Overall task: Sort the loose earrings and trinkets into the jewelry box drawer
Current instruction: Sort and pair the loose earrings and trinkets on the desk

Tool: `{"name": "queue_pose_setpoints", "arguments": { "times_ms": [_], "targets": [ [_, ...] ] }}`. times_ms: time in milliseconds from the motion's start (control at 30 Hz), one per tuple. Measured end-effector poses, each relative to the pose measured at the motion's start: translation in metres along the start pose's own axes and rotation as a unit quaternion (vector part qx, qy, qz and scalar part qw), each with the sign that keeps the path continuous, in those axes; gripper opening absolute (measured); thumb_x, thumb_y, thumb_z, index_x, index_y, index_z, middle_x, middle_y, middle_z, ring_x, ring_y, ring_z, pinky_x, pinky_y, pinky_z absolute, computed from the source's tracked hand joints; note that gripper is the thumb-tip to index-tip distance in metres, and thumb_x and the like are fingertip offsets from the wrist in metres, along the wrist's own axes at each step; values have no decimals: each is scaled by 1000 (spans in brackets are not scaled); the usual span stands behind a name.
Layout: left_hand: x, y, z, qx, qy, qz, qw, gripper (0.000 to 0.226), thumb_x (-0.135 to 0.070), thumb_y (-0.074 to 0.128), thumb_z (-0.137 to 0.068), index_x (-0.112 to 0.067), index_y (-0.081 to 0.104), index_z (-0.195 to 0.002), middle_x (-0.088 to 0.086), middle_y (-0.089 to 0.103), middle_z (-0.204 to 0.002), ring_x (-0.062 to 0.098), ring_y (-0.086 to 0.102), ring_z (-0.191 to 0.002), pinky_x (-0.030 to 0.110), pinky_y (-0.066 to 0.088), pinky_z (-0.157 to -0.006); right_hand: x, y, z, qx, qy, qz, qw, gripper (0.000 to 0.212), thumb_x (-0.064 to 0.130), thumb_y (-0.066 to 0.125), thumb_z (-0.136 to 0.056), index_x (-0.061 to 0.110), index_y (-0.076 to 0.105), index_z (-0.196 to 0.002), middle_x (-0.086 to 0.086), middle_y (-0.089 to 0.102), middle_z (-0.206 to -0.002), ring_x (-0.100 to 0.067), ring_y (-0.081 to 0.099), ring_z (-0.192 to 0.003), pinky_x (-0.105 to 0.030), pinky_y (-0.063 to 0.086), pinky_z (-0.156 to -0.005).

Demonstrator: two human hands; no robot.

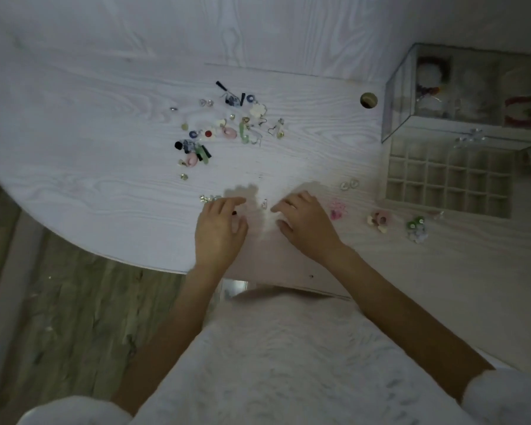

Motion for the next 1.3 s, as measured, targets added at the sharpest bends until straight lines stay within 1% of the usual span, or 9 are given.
{"name": "queue_pose_setpoints", "arguments": {
  "times_ms": [133, 233, 367, 467, 533, 700, 933, 1100, 1300],
  "targets": [
    [48, -13, 7, 9, -92, 2, 996, 40, -8, 65, -78, -11, 57, -117, 12, 60, -113, 32, 51, -103, 35, 41, -86, 40, 30, -30, 55, -99, -16, 993, 30, 21, 51, -80, 13, 65, -106, -11, 62, -105, -32, 53, -96, -38, 43, -79],
    [63, -9, 3, 31, -141, 51, 988, 41, -13, 67, -78, -14, 56, -117, 11, 58, -108, 29, 52, -99, 30, 39, -80, 58, 47, -43, 78, -143, -9, 987, 25, 17, 50, -80, 11, 68, -97, -11, 63, -100, -31, 55, -93, -37, 47, -76],
    [71, -3, 0, 35, -151, 80, 985, 34, -15, 66, -78, -16, 57, -111, 6, 58, -99, 24, 53, -94, 23, 34, -74, 46, 46, -55, 27, -105, 5, 994, 9, 3, 62, -79, 7, 68, -83, -11, 64, -86, -30, 57, -84, -36, 50, -71],
    [77, -4, 2, 35, -160, 117, 980, 36, -17, 67, -81, -18, 56, -115, 1, 56, -102, 15, 52, -92, 14, 32, -73, 27, 38, -65, -6, -22, -12, 1000, 10, 1, 62, -82, 8, 67, -87, -9, 63, -90, -27, 54, -90, -34, 46, -75],
    [79, -6, 3, 31, -171, 150, 973, 35, -19, 67, -82, -19, 57, -115, -3, 56, -100, 11, 53, -87, 14, 35, -75, 24, 35, -72, -3, 2, -5, 1000, 12, 3, 60, -83, 8, 67, -90, -9, 62, -95, -27, 51, -93, -37, 45, -79],
    [87, -12, 5, -22, -199, 167, 965, 22, -23, 65, -84, -19, 60, -105, -3, 60, -91, 11, 56, -77, 25, 47, -76, 49, 39, -82, 14, -40, 1, 999, 14, 6, 61, -82, 9, 67, -95, -8, 62, -97, -27, 51, -95, -35, 43, -81],
    [91, -5, -11, -13, -173, 125, 977, 37, -25, 66, -83, -20, 54, -118, 2, 55, -108, 17, 57, -87, 25, 43, -74, 59, 56, -84, 49, -48, 7, 998, 23, 9, 63, -81, 12, 64, -104, -7, 62, -101, -26, 51, -95, -37, 46, -82],
    [92, -5, -17, -15, -172, 99, 980, 27, -24, 62, -86, -22, 60, -112, 1, 56, -108, 16, 57, -83, 28, 46, -72, 50, 46, -83, 46, -32, 4, 998, 32, 9, 61, -83, 11, 59, -116, -9, 59, -113, -27, 50, -103, -37, 44, -87],
    [96, -5, -16, -20, -171, 124, 977, 26, -10, 58, -86, -24, 66, -106, -2, 59, -104, 8, 55, -80, 20, 41, -71, 36, 25, -65, -9, -31, -5, 999, 15, 2, 63, -80, 9, 65, -92, -7, 61, -93, -24, 52, -89, -30, 44, -74]
  ]
}}
Point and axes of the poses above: each hand's wrist, its own z-axis away from the middle knuckle, its own y-axis out of the palm, x = y × z, the point moved 6 cm from there along -z, towards the middle knuckle
